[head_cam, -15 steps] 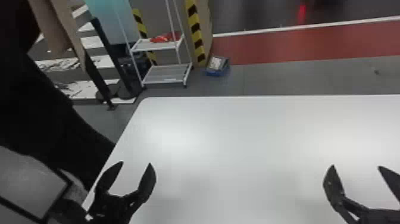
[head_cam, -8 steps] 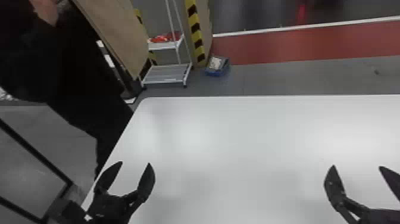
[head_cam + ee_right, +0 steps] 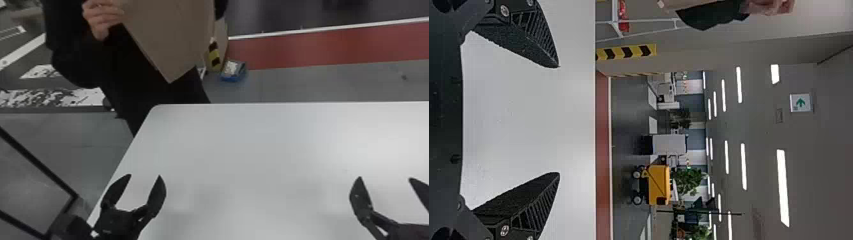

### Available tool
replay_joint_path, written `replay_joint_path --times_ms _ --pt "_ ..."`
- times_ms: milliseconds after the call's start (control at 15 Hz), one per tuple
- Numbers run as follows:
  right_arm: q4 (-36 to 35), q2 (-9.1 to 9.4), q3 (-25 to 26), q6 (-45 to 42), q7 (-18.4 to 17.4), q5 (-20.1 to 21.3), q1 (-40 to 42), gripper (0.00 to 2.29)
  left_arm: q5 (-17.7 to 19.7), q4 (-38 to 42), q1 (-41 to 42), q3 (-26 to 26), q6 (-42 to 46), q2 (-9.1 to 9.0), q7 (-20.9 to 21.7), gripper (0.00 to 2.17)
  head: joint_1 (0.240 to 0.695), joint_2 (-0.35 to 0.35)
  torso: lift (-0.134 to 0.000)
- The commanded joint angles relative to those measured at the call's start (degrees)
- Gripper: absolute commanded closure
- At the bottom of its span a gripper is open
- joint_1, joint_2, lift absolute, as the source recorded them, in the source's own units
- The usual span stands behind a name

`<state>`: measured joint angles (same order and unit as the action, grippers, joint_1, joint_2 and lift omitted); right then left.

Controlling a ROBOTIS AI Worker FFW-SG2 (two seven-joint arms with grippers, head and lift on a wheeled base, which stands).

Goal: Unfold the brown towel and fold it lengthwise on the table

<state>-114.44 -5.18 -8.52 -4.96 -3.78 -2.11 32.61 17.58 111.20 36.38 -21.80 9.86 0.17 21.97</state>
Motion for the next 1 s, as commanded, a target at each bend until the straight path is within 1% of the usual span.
replay_joint_path --times_ms 0,933 --pt "-0.1 0.00 0.1 0.0 0.0 0.0 0.0 0.11 0.0 0.0 0.0 0.0 0.0 -0.32 0.0 0.08 0.695 0.284 -0.117" --pt "-0.1 0.00 0.1 0.0 0.0 0.0 0.2 0.11 0.2 0.0 0.2 -0.1 0.2 -0.32 0.4 0.08 0.695 0.282 -0.117"
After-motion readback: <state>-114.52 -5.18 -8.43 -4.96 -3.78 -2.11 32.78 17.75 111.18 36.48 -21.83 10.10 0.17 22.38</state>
